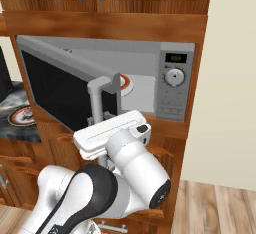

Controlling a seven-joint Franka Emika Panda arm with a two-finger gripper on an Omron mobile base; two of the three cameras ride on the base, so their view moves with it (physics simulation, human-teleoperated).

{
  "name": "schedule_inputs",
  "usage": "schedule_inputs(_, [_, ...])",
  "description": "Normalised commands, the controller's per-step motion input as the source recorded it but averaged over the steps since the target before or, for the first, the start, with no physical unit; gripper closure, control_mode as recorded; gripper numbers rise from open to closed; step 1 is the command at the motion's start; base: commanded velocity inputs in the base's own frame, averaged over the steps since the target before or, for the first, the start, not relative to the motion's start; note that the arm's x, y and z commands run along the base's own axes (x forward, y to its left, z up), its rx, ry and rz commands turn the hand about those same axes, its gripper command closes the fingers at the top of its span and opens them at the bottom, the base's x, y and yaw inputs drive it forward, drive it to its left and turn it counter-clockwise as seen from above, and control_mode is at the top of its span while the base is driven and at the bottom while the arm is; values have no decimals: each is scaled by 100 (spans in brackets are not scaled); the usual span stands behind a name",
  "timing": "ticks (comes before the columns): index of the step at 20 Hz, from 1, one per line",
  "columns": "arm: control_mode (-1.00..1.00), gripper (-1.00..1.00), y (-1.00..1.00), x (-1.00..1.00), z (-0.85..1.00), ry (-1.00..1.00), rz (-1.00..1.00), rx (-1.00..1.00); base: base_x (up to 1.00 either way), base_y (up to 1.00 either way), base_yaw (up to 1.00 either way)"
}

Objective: Pick the garlic from the counter and place it in the microwave. Then turn on the microwave.

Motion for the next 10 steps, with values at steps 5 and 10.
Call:
schedule_inputs(5, [-100, 100, 22, -64, 0, 0, 22, 0, 0, 0, 0])
schedule_inputs(10, [-100, 100, 28, -36, 0, 0, 12, 0, 0, 0, 0])
